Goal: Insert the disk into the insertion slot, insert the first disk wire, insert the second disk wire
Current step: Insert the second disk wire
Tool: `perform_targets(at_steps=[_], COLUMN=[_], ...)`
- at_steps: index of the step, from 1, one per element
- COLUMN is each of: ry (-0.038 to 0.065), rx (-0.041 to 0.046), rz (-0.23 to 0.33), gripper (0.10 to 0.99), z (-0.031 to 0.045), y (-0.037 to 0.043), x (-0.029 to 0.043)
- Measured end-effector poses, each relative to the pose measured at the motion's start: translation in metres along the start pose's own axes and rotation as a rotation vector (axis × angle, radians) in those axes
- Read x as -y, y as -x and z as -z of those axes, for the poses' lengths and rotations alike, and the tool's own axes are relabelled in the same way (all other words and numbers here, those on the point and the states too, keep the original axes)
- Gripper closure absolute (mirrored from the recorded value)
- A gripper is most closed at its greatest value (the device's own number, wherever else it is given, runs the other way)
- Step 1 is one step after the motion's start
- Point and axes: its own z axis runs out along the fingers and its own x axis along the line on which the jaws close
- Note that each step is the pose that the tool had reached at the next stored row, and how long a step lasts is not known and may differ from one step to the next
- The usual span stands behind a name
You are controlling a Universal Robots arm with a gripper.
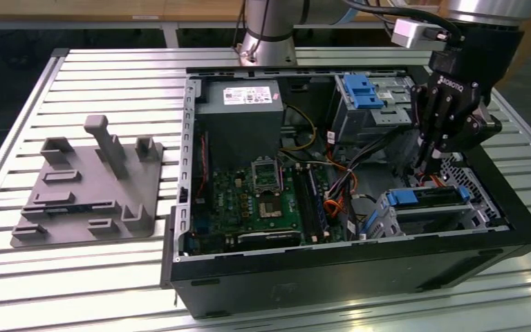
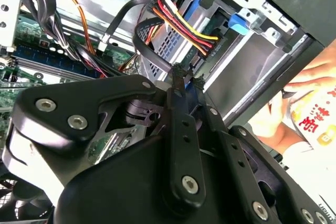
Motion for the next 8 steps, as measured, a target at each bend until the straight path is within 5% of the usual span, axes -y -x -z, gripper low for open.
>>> perform_targets(at_steps=[5,8], ry=[0.000,-0.001], rx=[0.0252,0.0523], rz=[0.001,0.003], gripper=[0.890,0.890], z=[-0.0017,-0.0032], y=[-0.0066,-0.0105], x=[0.0000,0.0001])
